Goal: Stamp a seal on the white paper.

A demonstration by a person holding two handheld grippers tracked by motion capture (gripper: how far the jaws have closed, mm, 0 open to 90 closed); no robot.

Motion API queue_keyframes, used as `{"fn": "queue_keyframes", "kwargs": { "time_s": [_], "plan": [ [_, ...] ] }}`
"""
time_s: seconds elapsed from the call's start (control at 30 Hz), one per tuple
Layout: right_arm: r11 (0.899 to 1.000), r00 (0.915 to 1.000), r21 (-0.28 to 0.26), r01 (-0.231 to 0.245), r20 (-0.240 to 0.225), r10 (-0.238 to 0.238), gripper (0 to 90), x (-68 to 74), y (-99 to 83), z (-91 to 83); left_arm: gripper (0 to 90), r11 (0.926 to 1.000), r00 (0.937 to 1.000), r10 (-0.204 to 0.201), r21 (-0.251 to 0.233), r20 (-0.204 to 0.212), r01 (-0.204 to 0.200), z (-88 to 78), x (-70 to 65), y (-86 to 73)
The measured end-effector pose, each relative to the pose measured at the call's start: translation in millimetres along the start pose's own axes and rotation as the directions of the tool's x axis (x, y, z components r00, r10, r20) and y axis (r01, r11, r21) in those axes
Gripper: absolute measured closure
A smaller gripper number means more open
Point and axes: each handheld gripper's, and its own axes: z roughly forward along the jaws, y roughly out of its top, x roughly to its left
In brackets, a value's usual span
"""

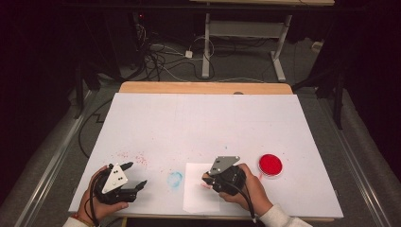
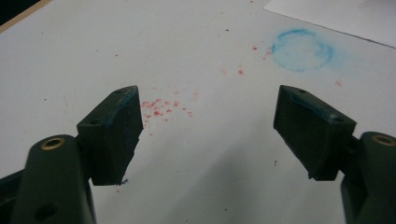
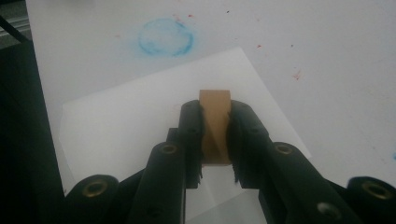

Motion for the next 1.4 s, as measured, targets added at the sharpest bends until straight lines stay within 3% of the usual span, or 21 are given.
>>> {"fn": "queue_keyframes", "kwargs": {
  "time_s": [0.43, 1.3, 1.4],
  "plan": [
    [0.999, 0.9996, -0.053, -0.006, 0.029, 0.007, 76.0, -7.7, 2.8, -21.4, 23.3, 1.0000, 0.9999, -0.005, 0.008, 0.010, 0.005, 3.0, 1.6, -2.0],
    [0.997, 0.9985, -0.071, -0.009, 0.054, 0.013, 76.0, -14.1, 4.1, -31.1, 23.6, 0.9999, 0.9998, 0.011, 0.013, 0.017, -0.012, 5.3, 1.4, -3.6],
    [0.997, 0.9983, -0.078, -0.010, 0.056, 0.014, 76.0, -14.5, 5.4, -33.1, 23.6, 0.9999, 0.9998, -0.002, 0.017, 0.022, 0.002, 4.0, 0.6, -4.3]
  ]
}}
